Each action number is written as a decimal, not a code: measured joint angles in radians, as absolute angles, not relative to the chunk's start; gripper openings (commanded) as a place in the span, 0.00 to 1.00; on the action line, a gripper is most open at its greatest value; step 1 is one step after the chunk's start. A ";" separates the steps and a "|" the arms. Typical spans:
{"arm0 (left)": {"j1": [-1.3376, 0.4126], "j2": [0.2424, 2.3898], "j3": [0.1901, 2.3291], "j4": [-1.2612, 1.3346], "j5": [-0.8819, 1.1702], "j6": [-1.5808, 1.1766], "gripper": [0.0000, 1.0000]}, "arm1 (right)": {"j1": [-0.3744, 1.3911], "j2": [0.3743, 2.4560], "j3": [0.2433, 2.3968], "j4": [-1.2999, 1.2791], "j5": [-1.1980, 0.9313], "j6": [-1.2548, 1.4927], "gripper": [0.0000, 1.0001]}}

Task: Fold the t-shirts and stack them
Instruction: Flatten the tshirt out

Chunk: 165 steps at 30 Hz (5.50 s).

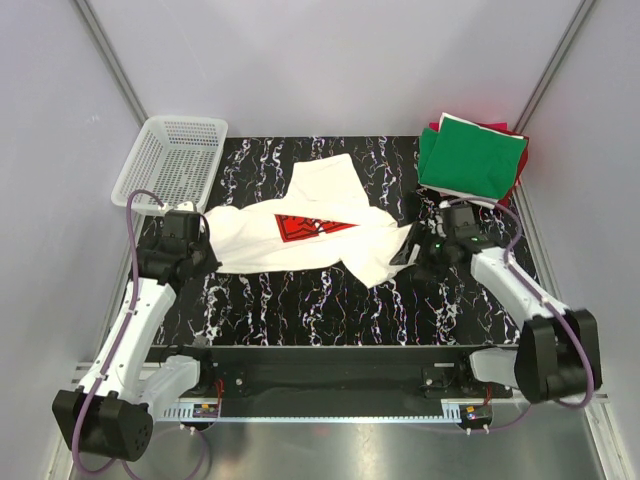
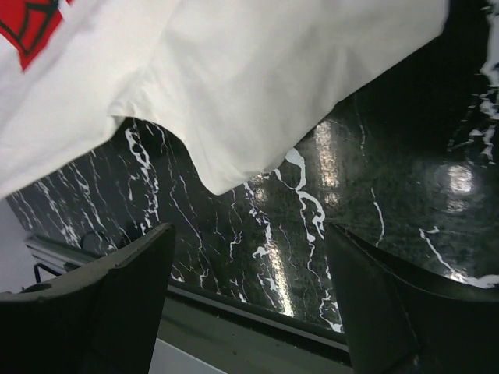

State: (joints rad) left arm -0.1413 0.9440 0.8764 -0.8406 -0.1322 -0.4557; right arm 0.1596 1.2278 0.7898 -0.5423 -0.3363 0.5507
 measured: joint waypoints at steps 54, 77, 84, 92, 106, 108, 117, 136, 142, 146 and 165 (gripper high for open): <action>-0.124 0.944 0.875 -0.834 -0.109 -0.441 0.07 | 0.220 1.298 0.657 -0.606 -0.282 0.607 0.78; -0.124 0.915 0.875 -0.839 -0.111 -0.441 0.00 | 0.224 1.346 0.692 -0.442 -0.333 0.611 0.00; -0.124 0.770 1.036 -0.961 -0.058 -0.440 0.00 | 0.227 0.949 1.092 -0.742 -0.282 0.602 0.00; -0.134 0.671 1.552 -1.052 0.089 -0.420 0.00 | 0.227 0.653 1.584 -0.938 -0.282 0.602 0.00; -0.166 0.495 1.783 -0.941 0.178 -0.406 0.00 | 0.227 0.548 1.857 -0.986 -0.303 0.509 0.00; -0.169 0.492 1.744 -0.908 0.155 -0.402 0.00 | 0.227 0.569 1.869 -0.979 -0.298 0.495 0.00; -0.169 0.760 1.559 -0.860 -0.063 -0.397 0.07 | 0.228 0.990 1.739 -0.750 -0.218 0.477 0.00; -0.023 1.322 1.514 -0.860 0.041 -0.384 0.99 | 0.191 1.885 1.816 -0.790 -0.163 0.469 1.00; -0.120 1.154 1.201 -0.779 0.045 -0.399 0.99 | 0.212 1.308 1.526 -0.593 -0.202 0.499 1.00; -0.172 1.241 1.008 -0.715 0.054 -0.439 0.99 | 0.245 1.248 1.336 -0.505 -0.220 0.514 1.00; -0.218 1.425 0.723 -0.409 0.031 -0.656 0.98 | 0.473 2.088 1.551 -0.610 -0.150 0.495 1.00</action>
State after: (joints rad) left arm -0.2184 1.4250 0.7235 -0.4091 0.0311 -0.6563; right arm 0.4728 2.0880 1.5509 -0.6102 -0.1501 0.4946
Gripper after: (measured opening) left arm 0.983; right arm 0.994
